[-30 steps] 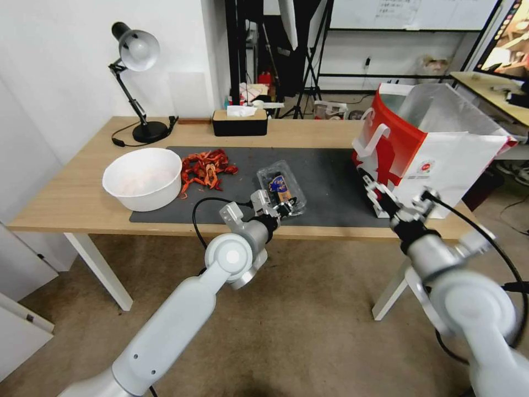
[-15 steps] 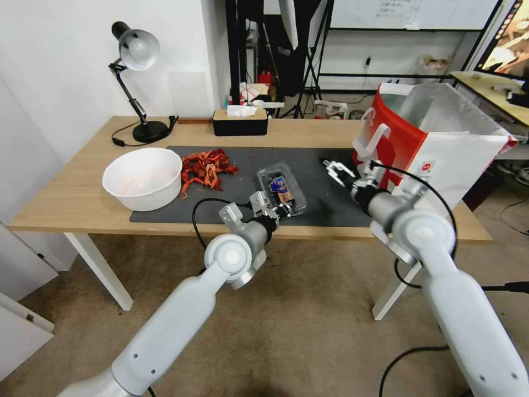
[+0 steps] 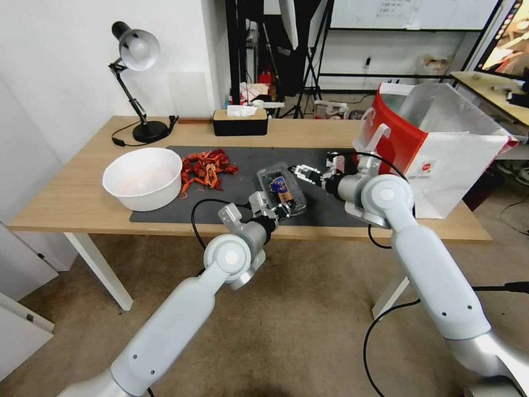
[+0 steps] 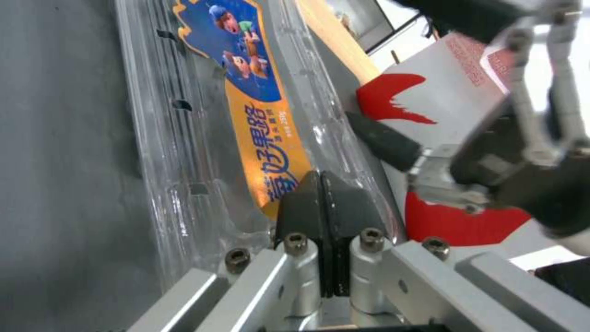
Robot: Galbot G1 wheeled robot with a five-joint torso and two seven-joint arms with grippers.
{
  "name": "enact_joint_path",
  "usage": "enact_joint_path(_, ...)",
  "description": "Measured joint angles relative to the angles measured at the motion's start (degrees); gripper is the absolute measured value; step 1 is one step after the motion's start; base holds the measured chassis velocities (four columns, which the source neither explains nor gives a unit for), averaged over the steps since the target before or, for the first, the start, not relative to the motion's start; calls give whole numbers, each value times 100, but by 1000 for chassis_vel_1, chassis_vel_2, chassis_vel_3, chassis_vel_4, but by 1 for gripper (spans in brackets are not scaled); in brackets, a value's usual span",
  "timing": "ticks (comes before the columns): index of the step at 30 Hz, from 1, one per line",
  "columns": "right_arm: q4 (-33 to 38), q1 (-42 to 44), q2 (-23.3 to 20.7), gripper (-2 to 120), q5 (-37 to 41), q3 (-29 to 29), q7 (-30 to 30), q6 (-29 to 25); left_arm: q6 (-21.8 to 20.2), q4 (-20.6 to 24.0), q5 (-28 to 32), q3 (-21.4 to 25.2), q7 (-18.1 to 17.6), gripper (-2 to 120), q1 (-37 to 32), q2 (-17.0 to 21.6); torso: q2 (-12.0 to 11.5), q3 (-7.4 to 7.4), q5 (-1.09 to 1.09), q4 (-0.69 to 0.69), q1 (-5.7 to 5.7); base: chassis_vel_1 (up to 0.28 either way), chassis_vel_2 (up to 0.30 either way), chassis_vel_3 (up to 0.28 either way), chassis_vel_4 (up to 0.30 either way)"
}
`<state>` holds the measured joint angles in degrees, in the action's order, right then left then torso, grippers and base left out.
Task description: Close the takeout container lid, then place the container into the takeout bag.
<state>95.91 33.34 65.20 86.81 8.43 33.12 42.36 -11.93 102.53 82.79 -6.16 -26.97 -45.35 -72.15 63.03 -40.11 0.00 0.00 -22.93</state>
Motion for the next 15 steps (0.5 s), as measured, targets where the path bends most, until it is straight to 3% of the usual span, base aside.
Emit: enact_joint_path(15, -312, -222, 100, 100, 190, -420, 196, -8, 10, 37, -24, 18, 13, 0, -37, 32, 0, 1, 0, 1, 1, 0, 0, 0, 0)
